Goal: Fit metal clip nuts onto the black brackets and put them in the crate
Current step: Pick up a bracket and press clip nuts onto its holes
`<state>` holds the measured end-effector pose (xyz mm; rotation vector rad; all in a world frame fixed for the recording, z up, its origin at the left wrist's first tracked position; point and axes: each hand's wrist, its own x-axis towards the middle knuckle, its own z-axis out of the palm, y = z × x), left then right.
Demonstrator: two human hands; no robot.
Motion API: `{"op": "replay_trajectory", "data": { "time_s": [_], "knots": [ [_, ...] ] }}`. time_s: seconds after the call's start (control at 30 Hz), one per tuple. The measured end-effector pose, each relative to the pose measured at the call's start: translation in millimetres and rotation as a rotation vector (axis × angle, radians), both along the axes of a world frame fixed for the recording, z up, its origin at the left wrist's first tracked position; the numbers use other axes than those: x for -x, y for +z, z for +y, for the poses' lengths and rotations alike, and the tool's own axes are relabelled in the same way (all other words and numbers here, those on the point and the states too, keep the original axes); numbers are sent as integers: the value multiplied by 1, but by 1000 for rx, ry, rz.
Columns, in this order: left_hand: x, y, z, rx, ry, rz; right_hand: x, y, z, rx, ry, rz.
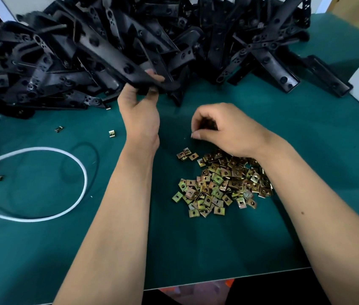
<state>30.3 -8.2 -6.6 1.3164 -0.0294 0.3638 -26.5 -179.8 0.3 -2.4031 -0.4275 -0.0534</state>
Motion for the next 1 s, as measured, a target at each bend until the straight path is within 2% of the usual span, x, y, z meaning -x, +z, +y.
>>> {"op": "replay_trajectory", "data": {
  "time_s": [0.1,0.23,0.33,0.47,0.53,0.63,0.77,0.9,1.0],
  "knots": [
    [3,4,-2,38,4,89,-3,-4,2,-257,-103,-24],
    [5,14,4,553,-194,286,-5,-9,5,-369,-183,-23],
    [6,18,9,729,-295,305,-6,-11,7,-500,-230,37],
    [4,17,10,790,-262,343,-6,-11,6,-734,-229,138],
    [5,15,11,820,-290,361,-5,-9,6,-775,-230,149],
    [5,16,13,770,-357,395,-4,-7,9,-786,-243,141],
    [3,16,10,777,-327,413,-3,-4,10,-804,-304,89],
    [7,15,6,830,-472,446,-3,-3,5,-808,-386,23],
    [4,12,2,705,-490,462,-3,-5,8,-787,-430,-5]
  ]
}}
